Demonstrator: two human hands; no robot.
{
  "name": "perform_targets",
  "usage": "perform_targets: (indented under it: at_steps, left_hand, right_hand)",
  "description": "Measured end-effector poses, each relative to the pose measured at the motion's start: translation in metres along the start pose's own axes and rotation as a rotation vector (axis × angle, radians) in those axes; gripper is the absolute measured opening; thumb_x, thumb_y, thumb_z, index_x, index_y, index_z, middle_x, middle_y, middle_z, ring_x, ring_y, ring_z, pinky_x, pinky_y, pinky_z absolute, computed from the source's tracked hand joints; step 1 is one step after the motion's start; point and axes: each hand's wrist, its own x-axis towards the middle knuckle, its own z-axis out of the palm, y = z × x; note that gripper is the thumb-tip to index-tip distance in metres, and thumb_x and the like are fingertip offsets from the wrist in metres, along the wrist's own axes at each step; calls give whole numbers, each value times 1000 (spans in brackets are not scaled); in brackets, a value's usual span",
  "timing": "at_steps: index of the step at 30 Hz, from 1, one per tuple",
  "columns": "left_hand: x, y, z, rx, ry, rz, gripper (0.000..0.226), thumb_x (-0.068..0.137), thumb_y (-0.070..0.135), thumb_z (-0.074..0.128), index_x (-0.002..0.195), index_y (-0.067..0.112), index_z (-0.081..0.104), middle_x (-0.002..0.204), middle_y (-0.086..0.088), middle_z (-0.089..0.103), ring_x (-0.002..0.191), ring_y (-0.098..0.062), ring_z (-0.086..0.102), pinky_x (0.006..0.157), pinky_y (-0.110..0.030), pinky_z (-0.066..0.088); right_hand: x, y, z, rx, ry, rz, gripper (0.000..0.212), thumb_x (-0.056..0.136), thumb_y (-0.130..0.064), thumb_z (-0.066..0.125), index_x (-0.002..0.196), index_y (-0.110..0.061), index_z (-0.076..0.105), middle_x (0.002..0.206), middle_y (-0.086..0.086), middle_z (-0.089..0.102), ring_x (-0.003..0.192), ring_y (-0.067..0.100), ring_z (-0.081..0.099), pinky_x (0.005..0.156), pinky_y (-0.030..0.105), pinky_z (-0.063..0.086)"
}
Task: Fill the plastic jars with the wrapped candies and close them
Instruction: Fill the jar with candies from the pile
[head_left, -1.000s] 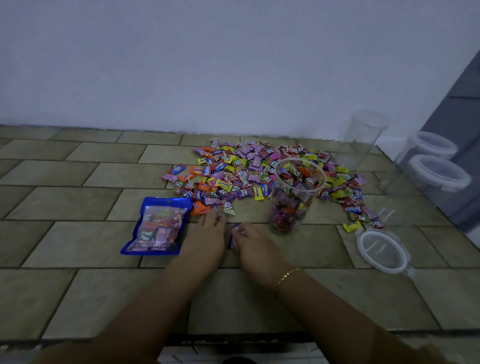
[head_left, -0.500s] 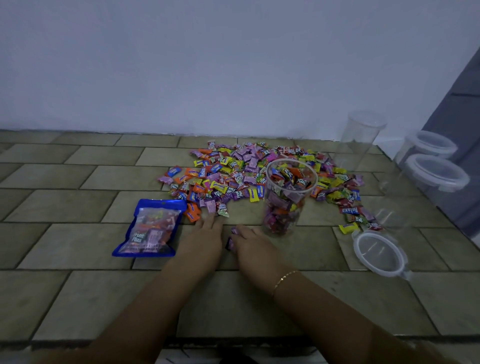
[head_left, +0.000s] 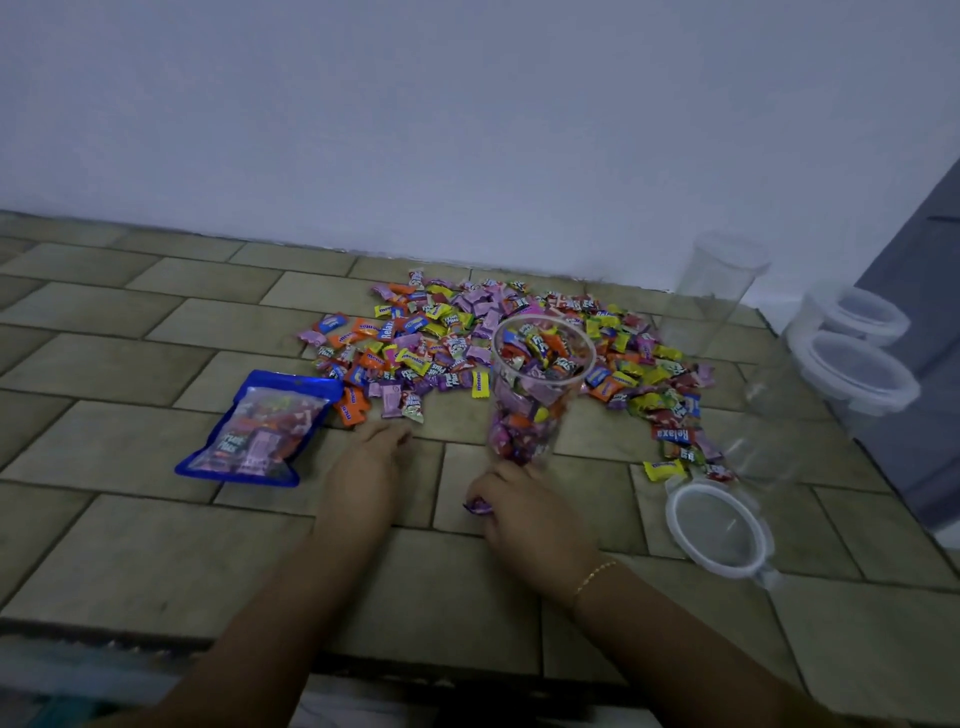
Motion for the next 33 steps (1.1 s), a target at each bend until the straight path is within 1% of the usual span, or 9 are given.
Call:
perform_targets:
  at_steps: [5,8,10,15,18,22,26,28,33]
  left_hand:
    - [-5,22,-5,-373,93,-152,33,97,15,49,129,22,58,135,-3,54,116,-12,50,90,-18,35]
    - [-4,43,-17,-661,113,-235,30,96,22,54,124,27,60,111,12,62,90,12,54,75,-9,39]
    - [-1,59,-29,-797,150,-202,29,94,20,56,122,27,60,97,22,58,76,23,53,63,3,37]
    - [14,100,-54,-1060,126,-41,24,93,19,58,112,32,63,105,17,68,99,5,61,85,-10,46]
    - [27,123,-57,-1083,89,73,26,93,17,57,101,41,63,102,15,70,101,0,63,92,-22,47]
    - [40,139,-50,-1039,-19,142,29,93,17,56,104,43,62,115,-2,65,110,-14,59,102,-40,44]
    - [42,143,-48,-1109,-92,125,36,98,11,49,132,21,50,104,7,63,98,-3,58,99,-26,44]
    - [40,143,-50,-1143,-103,119,35,99,17,45,134,18,48,108,9,66,100,-1,59,96,-20,44]
    - [41,140,-49,-1108,-92,87,34,102,40,32,129,29,49,114,10,68,118,-5,55,108,-31,34]
  right_hand:
    - [-12,15,-3,53,69,-60,30,87,-6,51,113,-19,60,121,-2,49,115,15,39,90,20,33]
    - [-21,25,-12,166,148,-93,31,79,-4,52,104,-19,63,113,-1,54,106,15,48,85,6,29]
    - [-26,28,-23,231,316,-125,31,73,-9,49,98,-25,60,106,0,58,98,17,53,85,6,31]
    - [-30,21,-71,300,734,-213,25,74,-11,55,97,-16,64,106,1,57,102,11,51,90,12,39]
    - [-18,14,-103,376,873,-185,21,78,-5,59,95,-13,66,102,-2,57,99,5,52,88,8,37]
    - [9,13,-121,514,868,-95,30,82,-7,60,96,-33,55,96,-12,53,91,-11,49,80,3,36]
    - [26,23,-117,560,796,-4,28,83,-7,64,107,-22,62,108,1,55,101,5,52,88,11,40]
    - [28,26,-114,625,735,18,33,86,-5,63,113,-23,59,118,2,52,109,12,54,92,15,43]
    - [27,22,-112,785,613,15,32,94,-9,53,119,-30,52,131,6,51,116,4,54,93,15,46]
